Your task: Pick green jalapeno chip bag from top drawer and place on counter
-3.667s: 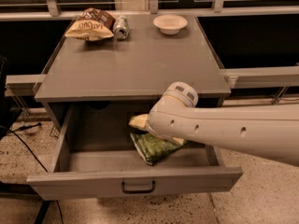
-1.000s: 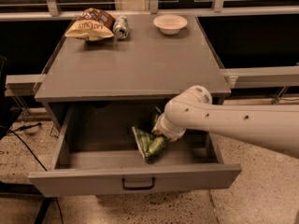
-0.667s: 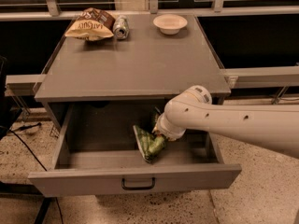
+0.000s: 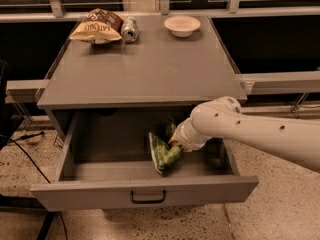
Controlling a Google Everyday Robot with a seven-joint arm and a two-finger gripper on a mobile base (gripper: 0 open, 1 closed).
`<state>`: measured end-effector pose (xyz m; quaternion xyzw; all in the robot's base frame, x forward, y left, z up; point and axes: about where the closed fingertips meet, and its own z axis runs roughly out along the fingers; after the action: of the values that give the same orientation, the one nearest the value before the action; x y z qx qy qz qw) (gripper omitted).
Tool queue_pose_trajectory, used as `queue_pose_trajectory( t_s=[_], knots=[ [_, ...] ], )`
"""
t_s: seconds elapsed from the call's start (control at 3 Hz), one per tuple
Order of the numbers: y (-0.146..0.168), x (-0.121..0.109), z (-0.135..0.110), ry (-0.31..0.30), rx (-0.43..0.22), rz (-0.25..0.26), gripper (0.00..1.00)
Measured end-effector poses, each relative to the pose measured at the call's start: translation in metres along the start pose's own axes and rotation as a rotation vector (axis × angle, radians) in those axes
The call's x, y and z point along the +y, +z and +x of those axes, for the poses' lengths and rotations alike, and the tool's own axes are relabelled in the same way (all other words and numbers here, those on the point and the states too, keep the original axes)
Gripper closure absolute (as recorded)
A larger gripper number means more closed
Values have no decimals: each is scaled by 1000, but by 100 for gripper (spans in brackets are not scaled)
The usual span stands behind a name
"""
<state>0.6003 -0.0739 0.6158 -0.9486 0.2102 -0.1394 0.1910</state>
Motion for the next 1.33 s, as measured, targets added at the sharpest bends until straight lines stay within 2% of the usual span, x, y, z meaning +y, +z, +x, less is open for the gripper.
queue_pose_trajectory(
  t_s=[0.33, 1.0, 1.33],
  knots=[
    [-2, -1, 0, -1, 1, 1, 100],
    [-39, -19, -2, -39, 26, 32, 100],
    [-68, -26, 1, -47, 65, 50, 100]
  ],
)
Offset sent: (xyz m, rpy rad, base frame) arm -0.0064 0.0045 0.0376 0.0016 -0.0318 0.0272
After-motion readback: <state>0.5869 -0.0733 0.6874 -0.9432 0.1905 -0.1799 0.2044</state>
